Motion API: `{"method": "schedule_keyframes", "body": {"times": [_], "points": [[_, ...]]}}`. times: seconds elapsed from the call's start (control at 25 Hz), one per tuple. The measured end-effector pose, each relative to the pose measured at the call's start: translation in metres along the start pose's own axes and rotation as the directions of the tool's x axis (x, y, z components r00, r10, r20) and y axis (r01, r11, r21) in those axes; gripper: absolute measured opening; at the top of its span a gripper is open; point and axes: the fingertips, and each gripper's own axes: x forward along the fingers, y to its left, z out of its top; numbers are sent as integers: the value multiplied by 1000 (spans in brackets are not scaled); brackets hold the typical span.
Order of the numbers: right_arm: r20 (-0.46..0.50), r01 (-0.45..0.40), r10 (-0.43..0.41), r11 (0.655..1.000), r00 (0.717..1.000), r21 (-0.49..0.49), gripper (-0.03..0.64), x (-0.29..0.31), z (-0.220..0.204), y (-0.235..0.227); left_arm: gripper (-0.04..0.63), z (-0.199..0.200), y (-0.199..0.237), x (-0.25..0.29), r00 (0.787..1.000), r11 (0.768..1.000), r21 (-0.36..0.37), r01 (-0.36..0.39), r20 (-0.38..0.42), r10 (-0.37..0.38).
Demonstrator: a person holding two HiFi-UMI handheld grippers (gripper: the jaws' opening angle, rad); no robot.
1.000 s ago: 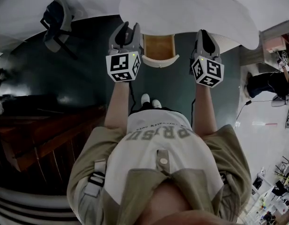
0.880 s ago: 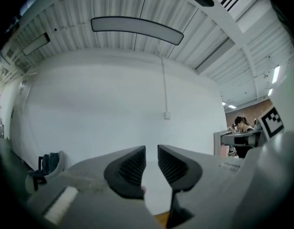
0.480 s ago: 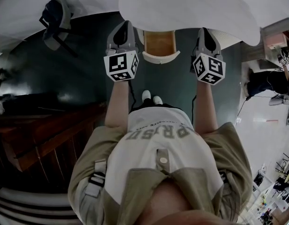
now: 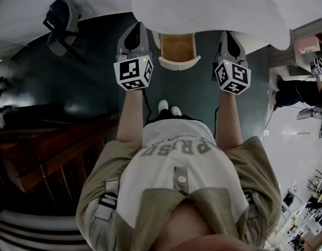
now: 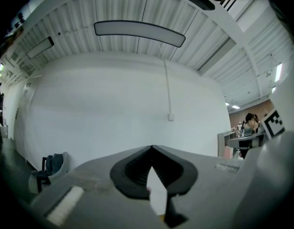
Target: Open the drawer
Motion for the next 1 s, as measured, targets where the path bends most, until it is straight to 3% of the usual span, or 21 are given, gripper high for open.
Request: {"method": "schedule_keyframes", "body": {"times": [0.16,1.0], "points": [[7,6,-5,999,1000,-51,0,-1,2,1,8,-1,1,0,1000,1000,-3,-5,-6,5],[14,-14,16,997,1000,-81,-2,-7,4,12,8,-14,20,-10,999,1000,-28,-14,-38,13]]}}
